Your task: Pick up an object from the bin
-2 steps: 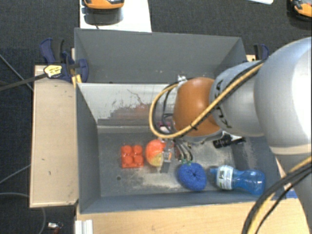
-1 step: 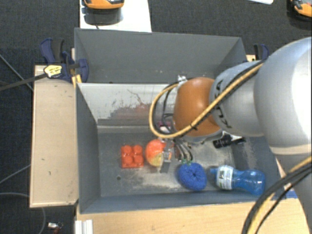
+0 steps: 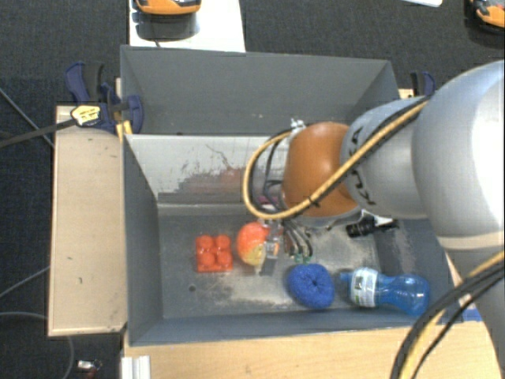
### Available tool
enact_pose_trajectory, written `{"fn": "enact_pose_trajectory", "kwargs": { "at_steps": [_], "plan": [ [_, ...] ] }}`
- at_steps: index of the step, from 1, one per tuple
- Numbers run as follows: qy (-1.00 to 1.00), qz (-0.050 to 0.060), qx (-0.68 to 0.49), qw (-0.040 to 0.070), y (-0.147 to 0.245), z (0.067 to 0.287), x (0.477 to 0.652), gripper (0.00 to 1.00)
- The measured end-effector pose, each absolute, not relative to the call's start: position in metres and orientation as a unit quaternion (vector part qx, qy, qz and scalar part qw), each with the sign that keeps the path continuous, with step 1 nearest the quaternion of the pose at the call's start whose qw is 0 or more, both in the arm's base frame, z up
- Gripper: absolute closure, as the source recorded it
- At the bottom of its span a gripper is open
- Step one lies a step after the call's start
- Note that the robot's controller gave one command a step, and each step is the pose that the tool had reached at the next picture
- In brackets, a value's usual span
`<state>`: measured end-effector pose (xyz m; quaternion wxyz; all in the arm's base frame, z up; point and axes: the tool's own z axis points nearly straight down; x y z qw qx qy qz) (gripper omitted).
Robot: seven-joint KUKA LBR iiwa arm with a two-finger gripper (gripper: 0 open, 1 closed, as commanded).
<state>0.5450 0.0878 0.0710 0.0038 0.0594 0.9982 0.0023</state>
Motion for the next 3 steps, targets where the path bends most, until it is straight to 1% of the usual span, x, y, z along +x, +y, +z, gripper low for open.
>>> {"fn": "enact_pose_trajectory", "kwargs": {
  "at_steps": [1, 2, 3],
  "plan": [
    [0.998, 0.001, 0.066, -0.002, 0.088, 0.104, 0.541, 1.0],
    [0.996, 0.003, 0.084, 0.005, 0.098, 0.211, 0.533, 1.0],
    [0.996, 0.003, 0.084, 0.005, 0.098, 0.211, 0.533, 1.0]
  ]
}}
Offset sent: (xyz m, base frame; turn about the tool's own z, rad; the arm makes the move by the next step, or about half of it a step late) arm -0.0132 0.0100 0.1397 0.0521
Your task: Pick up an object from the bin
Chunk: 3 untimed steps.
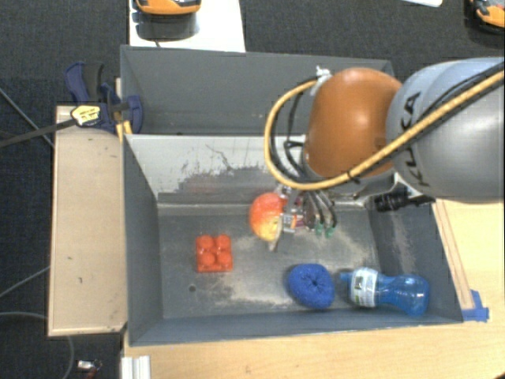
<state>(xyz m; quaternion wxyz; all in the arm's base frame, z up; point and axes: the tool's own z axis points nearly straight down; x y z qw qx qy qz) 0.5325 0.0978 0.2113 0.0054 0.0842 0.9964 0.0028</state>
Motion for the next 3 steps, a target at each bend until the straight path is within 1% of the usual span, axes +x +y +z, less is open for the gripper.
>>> {"fn": "enact_pose_trajectory", "kwargs": {
  "at_steps": [1, 2, 3],
  "plan": [
    [0.994, 0.004, 0.108, 0.009, 0.091, 0.153, 0.539, 1.0],
    [0.993, 0.003, 0.116, 0.006, 0.088, 0.13, 0.539, 1.0],
    [0.994, 0.002, 0.11, 0.003, 0.092, 0.177, 0.54, 1.0]
  ]
}}
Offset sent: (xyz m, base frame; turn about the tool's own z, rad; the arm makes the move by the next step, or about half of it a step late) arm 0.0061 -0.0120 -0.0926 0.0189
